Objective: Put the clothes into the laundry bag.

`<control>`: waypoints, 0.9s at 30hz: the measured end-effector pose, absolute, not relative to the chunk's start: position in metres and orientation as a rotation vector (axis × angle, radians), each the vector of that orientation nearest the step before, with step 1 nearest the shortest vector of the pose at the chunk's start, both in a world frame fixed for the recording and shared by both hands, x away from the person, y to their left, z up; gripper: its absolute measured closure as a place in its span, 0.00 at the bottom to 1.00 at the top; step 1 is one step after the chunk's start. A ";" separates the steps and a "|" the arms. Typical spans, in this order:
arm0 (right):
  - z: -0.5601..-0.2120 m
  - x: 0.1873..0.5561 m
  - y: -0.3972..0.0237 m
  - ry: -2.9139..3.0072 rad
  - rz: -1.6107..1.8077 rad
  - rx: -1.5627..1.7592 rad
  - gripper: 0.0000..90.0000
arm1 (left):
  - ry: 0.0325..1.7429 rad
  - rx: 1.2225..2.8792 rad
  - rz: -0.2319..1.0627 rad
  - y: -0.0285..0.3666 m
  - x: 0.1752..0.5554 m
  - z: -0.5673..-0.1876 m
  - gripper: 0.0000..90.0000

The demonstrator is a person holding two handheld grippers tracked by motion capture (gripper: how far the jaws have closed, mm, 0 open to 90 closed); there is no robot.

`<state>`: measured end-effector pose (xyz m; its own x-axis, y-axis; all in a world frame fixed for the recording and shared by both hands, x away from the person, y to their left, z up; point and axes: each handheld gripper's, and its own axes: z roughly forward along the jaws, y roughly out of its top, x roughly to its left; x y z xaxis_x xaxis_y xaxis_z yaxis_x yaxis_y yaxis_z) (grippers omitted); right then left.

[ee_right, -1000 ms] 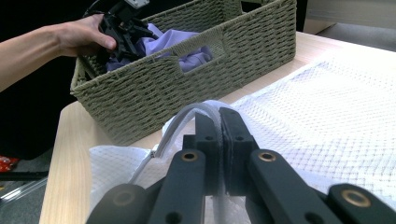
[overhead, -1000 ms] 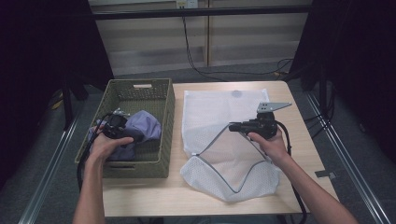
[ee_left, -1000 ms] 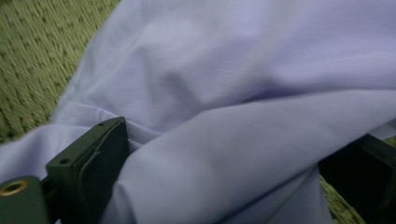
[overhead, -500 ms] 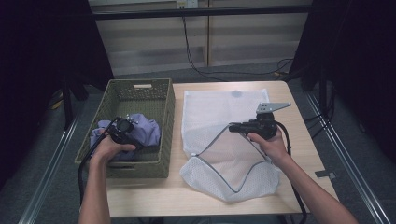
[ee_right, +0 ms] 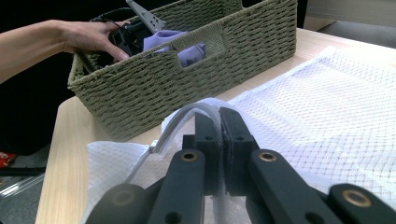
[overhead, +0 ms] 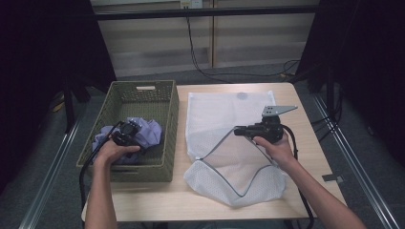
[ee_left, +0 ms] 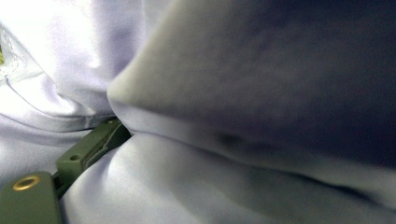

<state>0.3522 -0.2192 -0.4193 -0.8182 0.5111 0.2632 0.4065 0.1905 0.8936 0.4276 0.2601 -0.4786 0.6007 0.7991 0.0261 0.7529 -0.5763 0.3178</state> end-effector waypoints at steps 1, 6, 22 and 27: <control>-0.419 0.352 -0.219 2.350 1.715 0.906 0.97 | 1.266 2.560 0.232 0.260 0.428 -0.478 0.11; -0.419 0.352 -0.218 2.350 1.712 0.903 0.97 | 1.253 2.618 0.211 0.258 0.430 -0.474 0.18; -0.419 0.353 -0.218 2.348 1.709 0.902 0.97 | 1.308 2.597 0.105 0.259 0.430 -0.456 0.89; -0.419 0.353 -0.218 2.348 1.711 0.905 0.97 | 1.292 2.495 0.139 0.263 0.428 -0.447 0.90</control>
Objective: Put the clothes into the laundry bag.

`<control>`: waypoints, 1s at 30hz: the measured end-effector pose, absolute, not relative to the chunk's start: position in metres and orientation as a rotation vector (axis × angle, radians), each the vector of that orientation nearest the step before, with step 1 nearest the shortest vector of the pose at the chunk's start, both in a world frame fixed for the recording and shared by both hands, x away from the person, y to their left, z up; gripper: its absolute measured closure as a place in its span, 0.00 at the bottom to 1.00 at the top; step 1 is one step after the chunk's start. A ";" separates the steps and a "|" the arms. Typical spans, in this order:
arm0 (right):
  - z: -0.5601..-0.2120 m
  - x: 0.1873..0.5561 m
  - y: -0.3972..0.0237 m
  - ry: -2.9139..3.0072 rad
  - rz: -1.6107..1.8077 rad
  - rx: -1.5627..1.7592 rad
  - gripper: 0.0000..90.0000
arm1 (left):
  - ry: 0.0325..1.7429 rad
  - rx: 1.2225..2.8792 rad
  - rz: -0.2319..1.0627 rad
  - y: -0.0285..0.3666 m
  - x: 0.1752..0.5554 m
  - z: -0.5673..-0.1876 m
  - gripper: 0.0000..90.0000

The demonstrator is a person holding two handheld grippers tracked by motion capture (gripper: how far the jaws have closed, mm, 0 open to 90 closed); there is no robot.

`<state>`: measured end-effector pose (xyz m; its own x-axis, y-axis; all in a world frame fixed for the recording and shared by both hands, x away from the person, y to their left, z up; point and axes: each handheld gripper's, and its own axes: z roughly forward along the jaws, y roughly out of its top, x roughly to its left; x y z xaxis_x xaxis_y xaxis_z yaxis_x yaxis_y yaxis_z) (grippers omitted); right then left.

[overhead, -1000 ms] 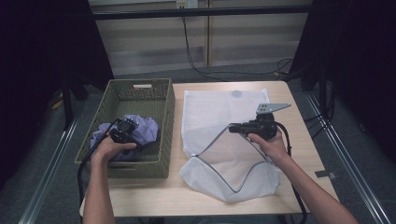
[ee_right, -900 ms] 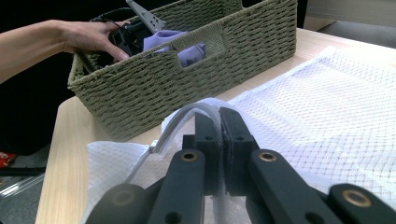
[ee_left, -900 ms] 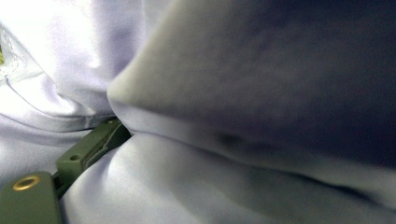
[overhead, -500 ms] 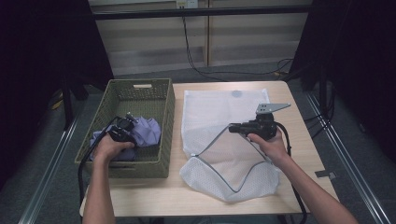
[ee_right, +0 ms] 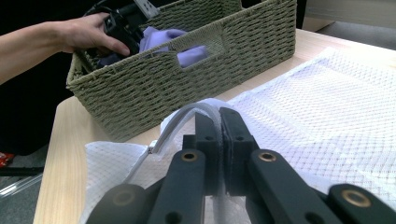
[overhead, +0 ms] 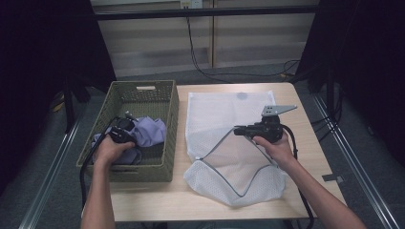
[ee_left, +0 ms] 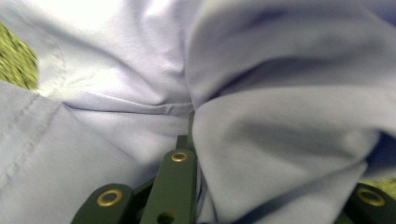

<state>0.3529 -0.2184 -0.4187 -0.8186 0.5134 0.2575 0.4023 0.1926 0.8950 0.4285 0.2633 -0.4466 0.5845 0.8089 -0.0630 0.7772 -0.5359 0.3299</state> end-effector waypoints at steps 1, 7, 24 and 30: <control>-0.419 0.353 -0.218 2.348 1.711 0.905 0.97 | 1.292 2.495 0.139 0.263 0.428 -0.447 0.90; -0.420 0.354 -0.218 2.349 1.706 0.907 0.97 | 1.226 2.394 0.200 0.267 0.421 -0.433 0.90; -0.419 0.354 -0.218 2.345 1.709 0.908 0.98 | 1.142 2.161 0.351 0.276 0.397 -0.405 0.90; -0.418 0.353 -0.218 2.346 1.703 0.900 0.98 | 1.122 2.109 0.374 0.281 0.392 -0.399 0.90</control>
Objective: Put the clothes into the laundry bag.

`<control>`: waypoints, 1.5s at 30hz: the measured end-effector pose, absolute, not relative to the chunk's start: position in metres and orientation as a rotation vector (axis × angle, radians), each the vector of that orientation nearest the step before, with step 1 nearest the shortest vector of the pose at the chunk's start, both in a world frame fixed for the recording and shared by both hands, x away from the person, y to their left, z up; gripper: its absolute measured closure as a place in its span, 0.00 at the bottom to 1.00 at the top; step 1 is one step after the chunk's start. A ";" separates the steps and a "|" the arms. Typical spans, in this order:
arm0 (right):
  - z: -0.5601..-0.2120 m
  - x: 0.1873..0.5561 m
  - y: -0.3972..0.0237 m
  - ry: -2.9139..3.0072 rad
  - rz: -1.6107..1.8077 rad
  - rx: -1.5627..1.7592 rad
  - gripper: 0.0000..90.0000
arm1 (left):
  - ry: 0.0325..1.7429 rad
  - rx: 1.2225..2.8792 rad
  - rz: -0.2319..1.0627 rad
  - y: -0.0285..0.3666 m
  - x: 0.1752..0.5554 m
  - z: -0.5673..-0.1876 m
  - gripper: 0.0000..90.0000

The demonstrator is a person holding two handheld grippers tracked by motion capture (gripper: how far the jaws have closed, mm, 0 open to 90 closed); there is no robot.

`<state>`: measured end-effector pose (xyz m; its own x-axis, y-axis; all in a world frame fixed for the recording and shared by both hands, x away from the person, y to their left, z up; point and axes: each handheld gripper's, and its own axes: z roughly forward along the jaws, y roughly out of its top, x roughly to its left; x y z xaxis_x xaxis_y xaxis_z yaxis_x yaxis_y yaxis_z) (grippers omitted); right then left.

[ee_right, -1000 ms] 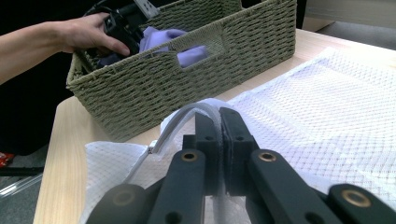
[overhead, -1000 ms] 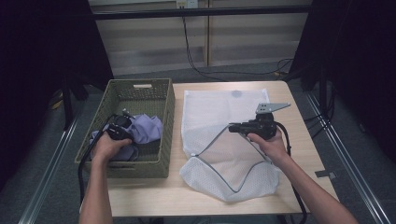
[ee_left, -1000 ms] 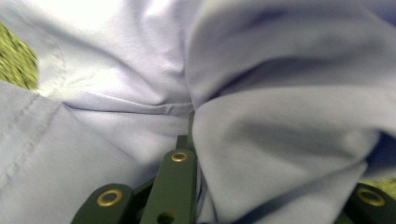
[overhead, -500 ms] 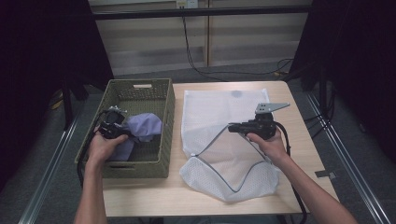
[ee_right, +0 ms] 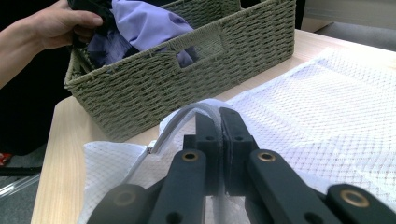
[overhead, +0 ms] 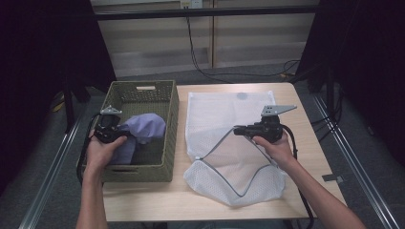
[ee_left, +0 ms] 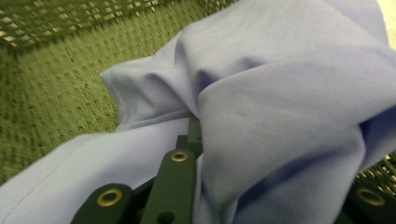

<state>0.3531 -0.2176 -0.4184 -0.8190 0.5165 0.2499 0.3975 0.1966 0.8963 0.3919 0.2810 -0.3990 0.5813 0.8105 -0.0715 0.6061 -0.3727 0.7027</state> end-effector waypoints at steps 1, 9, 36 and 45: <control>-0.418 0.353 -0.217 2.348 1.704 0.893 0.98 | 1.123 2.092 0.392 0.282 0.390 -0.395 0.90; -0.418 0.353 -0.216 2.356 1.708 0.880 0.98 | 1.087 1.982 0.443 0.292 0.384 -0.373 0.90; -0.418 0.353 -0.217 2.350 1.714 0.887 0.98 | 1.003 1.748 0.470 0.304 0.367 -0.341 0.90; -0.419 0.353 -0.216 2.355 1.712 0.883 0.98 | 0.944 1.691 0.504 0.301 0.356 -0.324 0.90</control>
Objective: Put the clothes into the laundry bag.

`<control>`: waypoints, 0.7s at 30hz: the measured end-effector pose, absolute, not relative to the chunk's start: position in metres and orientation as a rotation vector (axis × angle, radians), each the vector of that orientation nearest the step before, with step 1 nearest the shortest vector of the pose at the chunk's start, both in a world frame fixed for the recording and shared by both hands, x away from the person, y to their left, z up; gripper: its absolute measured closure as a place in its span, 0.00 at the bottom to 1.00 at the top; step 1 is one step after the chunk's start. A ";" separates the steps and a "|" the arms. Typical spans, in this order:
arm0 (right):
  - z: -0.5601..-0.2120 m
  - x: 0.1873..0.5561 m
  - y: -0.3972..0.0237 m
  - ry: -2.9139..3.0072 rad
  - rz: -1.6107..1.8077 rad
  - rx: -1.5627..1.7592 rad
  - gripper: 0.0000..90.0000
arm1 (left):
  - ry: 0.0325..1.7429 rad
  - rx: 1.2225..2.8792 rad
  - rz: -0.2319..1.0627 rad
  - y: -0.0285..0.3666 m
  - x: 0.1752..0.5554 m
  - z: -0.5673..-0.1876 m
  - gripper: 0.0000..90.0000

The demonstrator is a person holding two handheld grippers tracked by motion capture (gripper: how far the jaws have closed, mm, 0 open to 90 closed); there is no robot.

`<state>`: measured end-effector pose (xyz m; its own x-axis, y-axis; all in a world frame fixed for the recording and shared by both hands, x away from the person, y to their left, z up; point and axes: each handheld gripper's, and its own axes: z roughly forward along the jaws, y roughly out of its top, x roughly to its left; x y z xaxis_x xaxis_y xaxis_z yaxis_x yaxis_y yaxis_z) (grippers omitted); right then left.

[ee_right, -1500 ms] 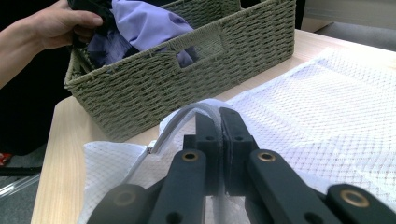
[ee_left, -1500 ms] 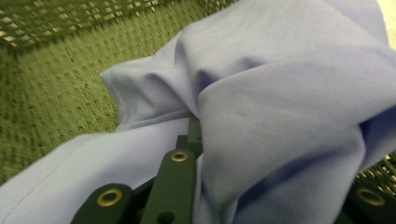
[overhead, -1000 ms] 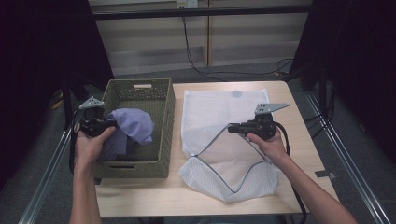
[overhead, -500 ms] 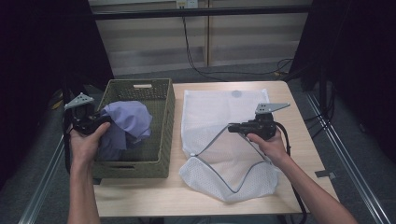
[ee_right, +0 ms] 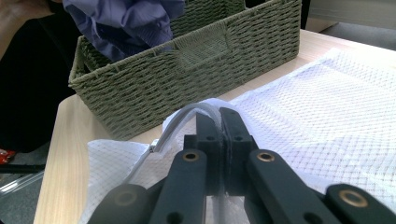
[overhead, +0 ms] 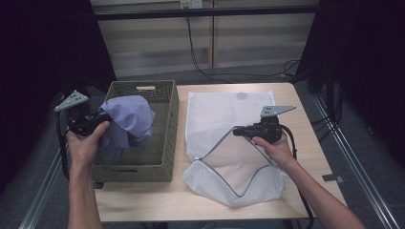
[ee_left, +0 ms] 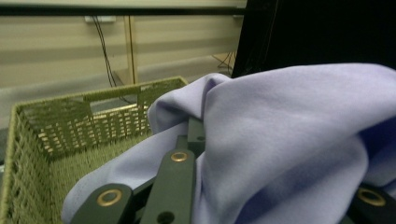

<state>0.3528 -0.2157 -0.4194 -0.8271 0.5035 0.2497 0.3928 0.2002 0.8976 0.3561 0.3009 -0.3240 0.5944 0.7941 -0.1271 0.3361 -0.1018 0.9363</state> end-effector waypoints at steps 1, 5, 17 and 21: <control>-0.419 0.353 -0.216 2.356 1.713 0.883 0.98 | 0.940 1.692 0.511 0.301 0.355 -0.322 0.90; -0.419 0.353 -0.216 2.355 1.713 0.880 0.98 | 0.911 1.667 0.525 0.300 0.349 -0.314 0.90; -0.420 0.352 -0.214 2.362 1.709 0.879 0.98 | 0.817 1.635 0.569 0.296 0.334 -0.293 0.90; -0.420 0.352 -0.215 2.359 1.713 0.880 0.98 | 0.784 1.612 0.578 0.296 0.327 -0.284 0.90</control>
